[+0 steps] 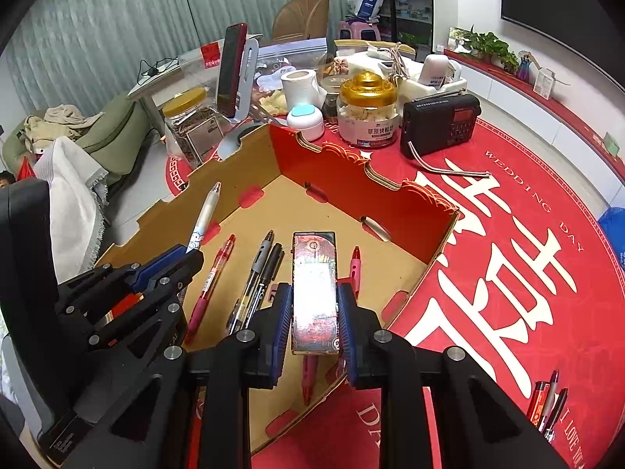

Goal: Organize rigid objects
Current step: 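Lower the blue pen and card box into the cardboard box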

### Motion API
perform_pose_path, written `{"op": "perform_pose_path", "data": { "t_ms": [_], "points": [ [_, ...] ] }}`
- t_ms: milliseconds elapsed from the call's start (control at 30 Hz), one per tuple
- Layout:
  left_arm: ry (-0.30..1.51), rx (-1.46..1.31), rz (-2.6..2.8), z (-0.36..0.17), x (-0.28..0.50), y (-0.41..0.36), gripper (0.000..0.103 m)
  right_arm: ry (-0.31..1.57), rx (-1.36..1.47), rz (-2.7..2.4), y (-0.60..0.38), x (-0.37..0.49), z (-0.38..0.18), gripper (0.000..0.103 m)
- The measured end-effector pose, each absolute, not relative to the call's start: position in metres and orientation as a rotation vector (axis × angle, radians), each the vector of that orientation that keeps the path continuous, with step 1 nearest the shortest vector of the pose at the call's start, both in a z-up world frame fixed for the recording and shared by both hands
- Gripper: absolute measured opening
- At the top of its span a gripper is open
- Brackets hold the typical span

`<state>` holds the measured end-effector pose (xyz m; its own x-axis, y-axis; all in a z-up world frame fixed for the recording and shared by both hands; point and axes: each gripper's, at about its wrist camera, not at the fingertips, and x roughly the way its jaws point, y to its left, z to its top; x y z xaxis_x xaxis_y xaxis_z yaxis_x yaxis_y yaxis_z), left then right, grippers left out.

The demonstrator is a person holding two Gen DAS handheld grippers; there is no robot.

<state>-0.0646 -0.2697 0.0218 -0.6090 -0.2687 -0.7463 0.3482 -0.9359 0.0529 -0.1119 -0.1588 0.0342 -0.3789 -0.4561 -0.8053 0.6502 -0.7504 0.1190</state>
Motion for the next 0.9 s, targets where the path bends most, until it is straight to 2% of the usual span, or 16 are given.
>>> {"op": "perform_pose_path", "data": {
  "t_ms": [533,600,633,700,733,767,833,867,900],
  "points": [
    [0.124,1.336,-2.508,-0.001,-0.088,-0.271,0.01,0.319,1.235,-2.137,-0.169,-0.125,0.006,0.025],
    [0.105,1.379,-2.493,-0.003,-0.091,-0.269,0.013,0.326,1.251,-2.126,-0.17,-0.127,0.002,0.025],
    [0.095,1.39,-2.488,-0.004,-0.093,-0.269,0.019,0.335,1.253,-2.119,-0.17,-0.126,0.0,0.025],
    [0.08,1.406,-2.471,-0.004,-0.093,-0.267,0.063,0.351,1.232,-2.13,-0.17,-0.124,0.001,0.03],
    [0.071,1.398,-2.453,-0.003,-0.093,-0.267,0.07,0.372,1.21,-2.157,-0.168,-0.122,0.004,0.032],
    [0.073,1.386,-2.436,-0.002,-0.092,-0.269,0.081,0.373,1.192,-2.165,-0.166,-0.122,0.006,0.032],
    [0.108,1.368,-2.446,0.001,-0.089,-0.273,0.086,0.345,1.163,-2.176,-0.159,-0.121,0.012,0.042],
    [0.117,1.363,-2.446,0.002,-0.088,-0.274,0.09,0.322,1.15,-2.172,-0.156,-0.121,0.016,0.052],
    [0.13,1.35,-2.444,0.004,-0.085,-0.276,0.099,0.301,1.136,-2.17,-0.152,-0.12,0.02,0.062]
  ]
}}
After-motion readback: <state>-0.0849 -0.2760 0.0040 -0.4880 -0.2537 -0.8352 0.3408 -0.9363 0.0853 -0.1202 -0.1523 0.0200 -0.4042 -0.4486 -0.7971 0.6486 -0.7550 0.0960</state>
